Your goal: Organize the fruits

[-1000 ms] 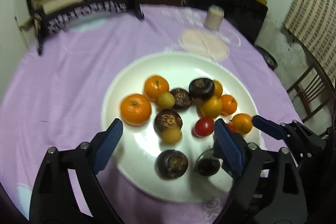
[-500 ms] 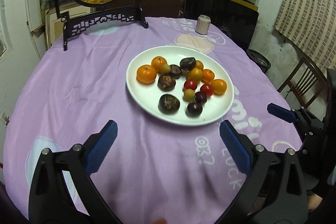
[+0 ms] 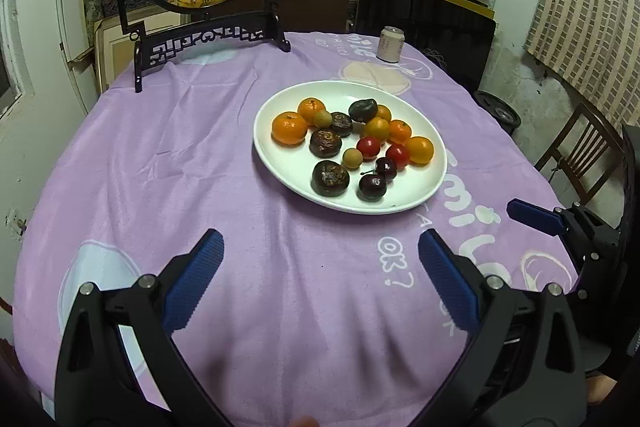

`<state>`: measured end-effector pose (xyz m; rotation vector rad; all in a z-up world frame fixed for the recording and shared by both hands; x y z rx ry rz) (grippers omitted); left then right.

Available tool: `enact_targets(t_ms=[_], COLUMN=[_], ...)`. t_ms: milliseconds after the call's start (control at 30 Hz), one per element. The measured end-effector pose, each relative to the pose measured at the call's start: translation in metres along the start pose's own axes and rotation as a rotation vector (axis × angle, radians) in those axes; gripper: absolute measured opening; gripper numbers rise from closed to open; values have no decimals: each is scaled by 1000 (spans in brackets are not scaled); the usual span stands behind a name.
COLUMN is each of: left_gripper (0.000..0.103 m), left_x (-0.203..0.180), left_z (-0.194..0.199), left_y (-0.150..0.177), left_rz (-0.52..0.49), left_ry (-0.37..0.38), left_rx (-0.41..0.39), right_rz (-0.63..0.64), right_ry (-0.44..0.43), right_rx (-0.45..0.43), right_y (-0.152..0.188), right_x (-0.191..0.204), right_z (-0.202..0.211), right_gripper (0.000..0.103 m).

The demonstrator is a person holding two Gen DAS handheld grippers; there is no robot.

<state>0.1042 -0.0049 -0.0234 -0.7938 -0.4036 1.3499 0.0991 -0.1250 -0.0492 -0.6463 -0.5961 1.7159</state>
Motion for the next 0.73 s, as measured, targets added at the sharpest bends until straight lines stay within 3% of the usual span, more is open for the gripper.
enact_targets(t_ms=[733], left_gripper=[100], left_x=[9], left_z=[-1], left_y=[-3], left_rz=[17], left_ry=[-53], left_rx=[-1], right_rz=[-12], right_ry=[-4], right_rx=[11], right_y=[0], right_x=[-2], right_z=[-1], right_gripper=[99])
Point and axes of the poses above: each gripper's, at about its wrist camera, not at the fingertips, and z roughly against the way its jaws point, x to its left, y to its underside, the point moved 6 cm from there along -z, roughly the way its jaws point, and after that the axes turned 7 degrees about y, right-handed, at the moved point
